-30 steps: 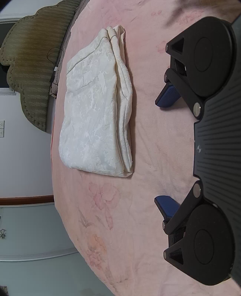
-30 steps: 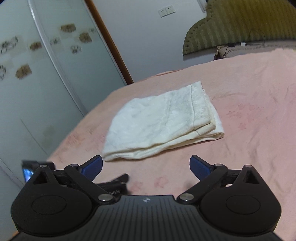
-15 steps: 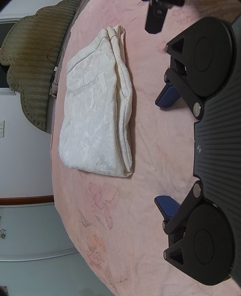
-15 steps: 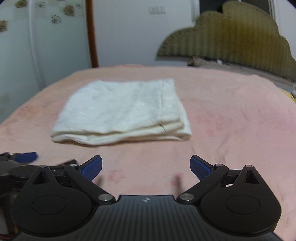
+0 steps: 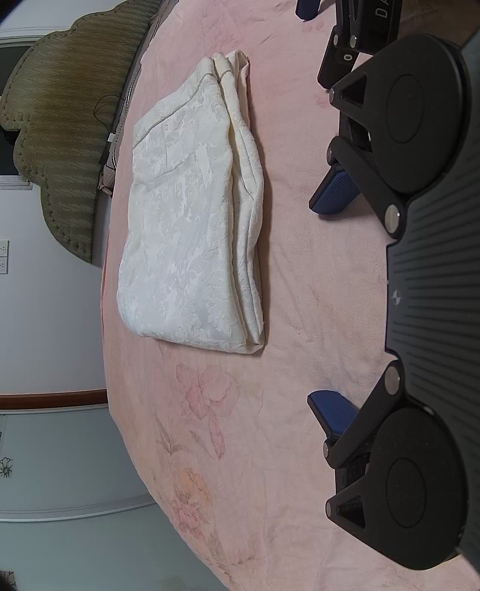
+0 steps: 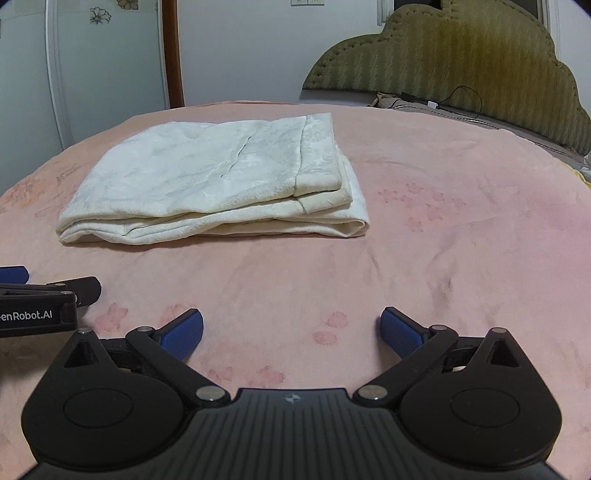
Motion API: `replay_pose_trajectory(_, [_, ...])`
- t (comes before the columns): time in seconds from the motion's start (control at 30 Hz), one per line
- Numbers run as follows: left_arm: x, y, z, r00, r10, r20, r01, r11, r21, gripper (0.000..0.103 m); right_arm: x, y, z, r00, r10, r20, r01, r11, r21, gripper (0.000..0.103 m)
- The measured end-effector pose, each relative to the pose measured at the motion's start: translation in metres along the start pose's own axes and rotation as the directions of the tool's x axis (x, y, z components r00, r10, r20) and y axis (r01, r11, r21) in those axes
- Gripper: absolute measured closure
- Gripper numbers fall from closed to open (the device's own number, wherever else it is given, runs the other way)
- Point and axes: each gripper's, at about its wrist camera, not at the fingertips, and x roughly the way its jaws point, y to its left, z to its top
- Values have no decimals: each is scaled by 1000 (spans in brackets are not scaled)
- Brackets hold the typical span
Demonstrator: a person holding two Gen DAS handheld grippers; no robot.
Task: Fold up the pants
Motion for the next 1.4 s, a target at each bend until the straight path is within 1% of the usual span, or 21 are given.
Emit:
replay_pose_trajectory(0.9, [-1,-1,0,1000,2,0,-2,1000,-4,0,0,0,2,1000,0,-1,0,1000,0,0])
replay_pose_trajectory(1.0, [-1,-1,-1,1000,16,1,-16,1000,-21,0,1,0,1,1000,-1,-1,1,1000,0,0])
replay_pose_trajectory(1.13, [-3,-7,-1,998,64,5,-64,998,-25,0,0,3,1,1000,-20,-3,20,1000,12,0])
replay_pose_trajectory(1.2, [-3,-6,-1,998,62,5,-62,998,-25,0,0,7,1,999,-42,1,42,999,8,0])
replay_pose_trajectory(1.3, [-2,-4,-1,999,54,2,-53,998,-34,0,0,4,1,1000,-27,-1,27,999,24,0])
replay_pose_trajectory(1.4, [-3,-4,0,999,51,1,-50,998,-37,0,1,5,1,1000,-30,-1,30,999,20,0])
